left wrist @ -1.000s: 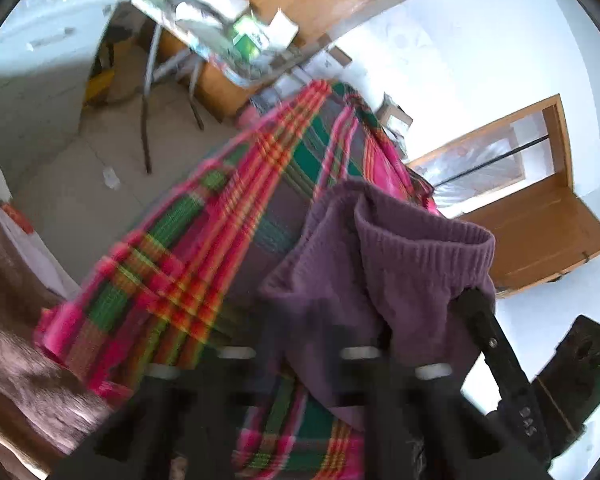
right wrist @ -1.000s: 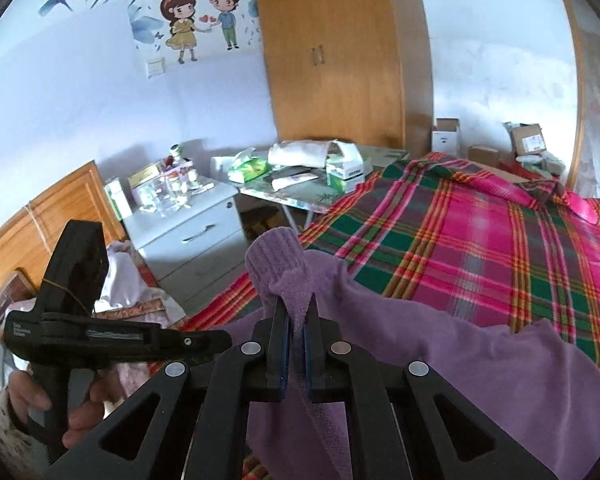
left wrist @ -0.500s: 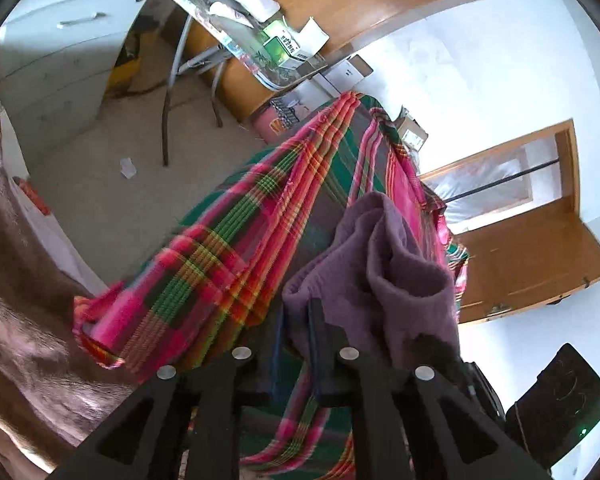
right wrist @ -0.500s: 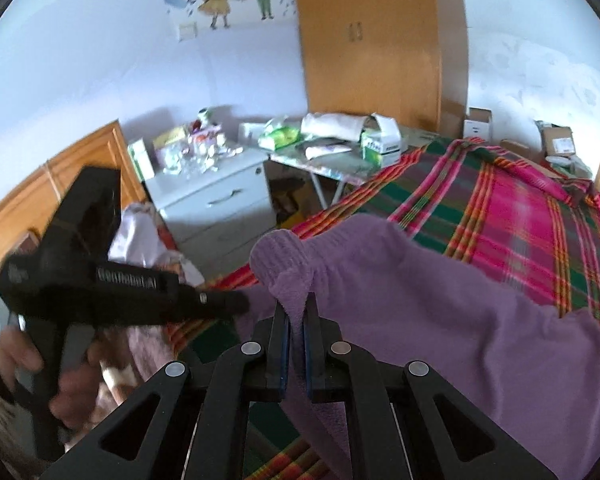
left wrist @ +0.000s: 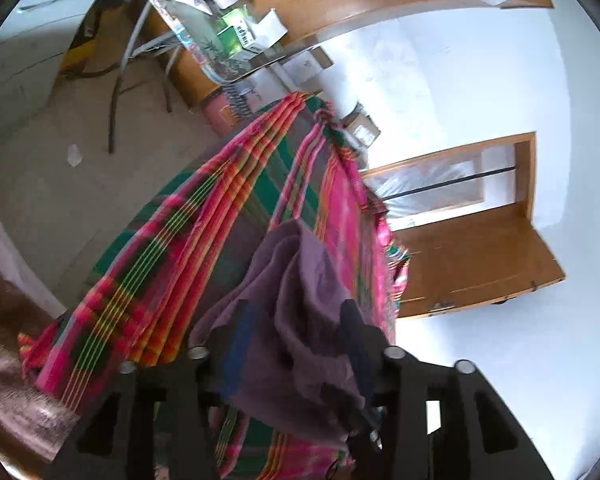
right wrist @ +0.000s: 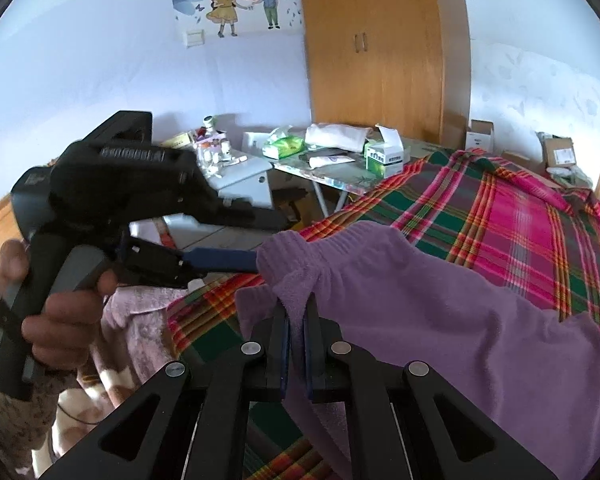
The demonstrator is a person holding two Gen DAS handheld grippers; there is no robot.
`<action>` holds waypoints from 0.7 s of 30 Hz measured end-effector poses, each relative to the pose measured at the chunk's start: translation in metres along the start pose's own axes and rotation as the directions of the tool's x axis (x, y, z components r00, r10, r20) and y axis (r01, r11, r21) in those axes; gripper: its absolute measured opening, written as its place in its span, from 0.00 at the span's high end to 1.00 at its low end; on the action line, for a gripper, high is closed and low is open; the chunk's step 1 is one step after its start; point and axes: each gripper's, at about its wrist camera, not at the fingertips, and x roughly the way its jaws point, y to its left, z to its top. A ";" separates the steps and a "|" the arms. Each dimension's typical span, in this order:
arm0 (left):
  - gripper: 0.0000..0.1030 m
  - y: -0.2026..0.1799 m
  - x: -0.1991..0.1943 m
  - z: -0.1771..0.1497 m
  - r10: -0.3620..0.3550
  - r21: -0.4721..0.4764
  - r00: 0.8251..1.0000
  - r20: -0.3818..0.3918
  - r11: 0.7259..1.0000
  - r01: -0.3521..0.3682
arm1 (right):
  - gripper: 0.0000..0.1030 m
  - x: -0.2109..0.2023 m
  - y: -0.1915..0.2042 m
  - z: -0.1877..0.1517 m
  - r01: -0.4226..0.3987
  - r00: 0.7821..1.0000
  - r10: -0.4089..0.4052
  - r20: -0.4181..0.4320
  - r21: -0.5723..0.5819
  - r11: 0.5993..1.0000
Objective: Fold clothes
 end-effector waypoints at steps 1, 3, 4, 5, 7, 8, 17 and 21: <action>0.55 -0.002 0.003 0.000 -0.003 0.009 1.000 -0.014 1.000 0.003 | 0.94 0.000 0.000 0.000 0.000 1.000 0.000 0.002 0.002 1.000; 0.55 -0.006 0.010 0.001 -0.008 0.028 0.999 -0.042 1.000 0.009 | 0.94 -0.001 -0.002 0.000 -0.008 1.000 0.008 0.008 0.010 1.000; 0.55 -0.008 0.012 0.001 -0.006 0.033 0.999 -0.053 0.999 0.008 | 0.94 -0.001 -0.003 0.000 -0.013 1.000 0.013 0.010 0.015 1.000; 0.55 -0.010 0.015 0.003 -0.003 0.034 0.998 -0.063 0.999 0.005 | 0.94 -0.001 -0.004 0.000 -0.019 1.000 0.018 0.013 0.021 1.000; 0.55 -0.015 0.020 0.004 0.000 0.036 0.997 -0.078 0.999 0.003 | 0.94 -0.003 -0.006 0.000 -0.025 1.000 0.024 0.019 0.028 0.999; 0.55 -0.017 0.024 0.005 0.003 0.039 0.996 -0.094 0.999 0.001 | 0.94 -0.004 -0.007 0.000 -0.026 0.999 0.025 0.023 0.031 0.999; 0.50 -0.023 0.042 0.011 0.000 0.005 0.983 -0.183 1.000 0.001 | 0.94 -0.016 -0.013 0.002 -0.029 0.997 0.025 0.077 0.056 0.998; 0.50 -0.019 0.039 0.011 -0.039 -0.050 0.981 -0.192 0.998 0.030 | 0.94 -0.022 -0.018 0.004 -0.013 0.994 0.005 0.107 0.073 0.997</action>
